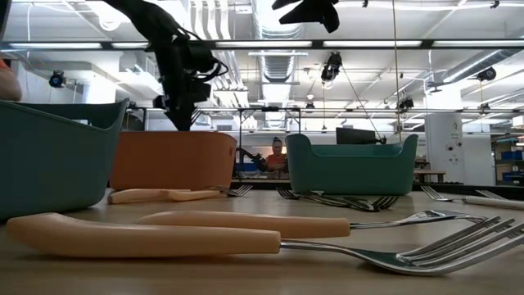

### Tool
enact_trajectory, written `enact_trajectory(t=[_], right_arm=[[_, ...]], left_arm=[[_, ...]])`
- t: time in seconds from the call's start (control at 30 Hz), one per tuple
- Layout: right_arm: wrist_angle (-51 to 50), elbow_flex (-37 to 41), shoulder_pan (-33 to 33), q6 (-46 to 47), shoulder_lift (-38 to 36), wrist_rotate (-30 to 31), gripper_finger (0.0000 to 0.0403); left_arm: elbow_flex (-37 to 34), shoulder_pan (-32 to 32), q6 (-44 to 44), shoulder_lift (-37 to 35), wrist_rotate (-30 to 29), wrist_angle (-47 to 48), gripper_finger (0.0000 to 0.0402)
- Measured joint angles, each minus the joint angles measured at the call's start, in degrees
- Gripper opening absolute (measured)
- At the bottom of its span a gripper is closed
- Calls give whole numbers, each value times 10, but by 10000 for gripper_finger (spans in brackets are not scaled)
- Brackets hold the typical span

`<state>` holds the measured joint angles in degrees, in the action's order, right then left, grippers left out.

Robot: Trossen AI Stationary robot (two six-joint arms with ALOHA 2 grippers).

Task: Sort silverware by color (type)
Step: Put the black fork into the orange bin, then put the white fork into the green bin

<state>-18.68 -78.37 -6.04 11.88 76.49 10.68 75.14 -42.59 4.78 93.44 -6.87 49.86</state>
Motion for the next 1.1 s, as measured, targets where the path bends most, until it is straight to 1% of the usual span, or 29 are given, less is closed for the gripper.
enact_trajectory(t=[0.17,0.37,0.53,0.63,0.87,0.97,1.1], right_arm=[[0,0,0,0,0,0,176],[0,0,0,0,0,0,176],[0,0,-4,0,0,0,176],[0,0,-7,0,0,0,176],[0,0,-9,0,0,0,176],[0,0,-9,7,0,0,176],[0,0,-11,20,0,0,176]], left_arm=[[12,0,18,18,4,31,0],[-7,2,20,19,6,33,0],[-8,2,20,18,7,33,5],[-8,2,20,18,11,33,24],[-9,2,-1,11,11,34,85],[-9,5,-27,-9,12,33,99],[-9,23,-67,-62,16,11,104]])
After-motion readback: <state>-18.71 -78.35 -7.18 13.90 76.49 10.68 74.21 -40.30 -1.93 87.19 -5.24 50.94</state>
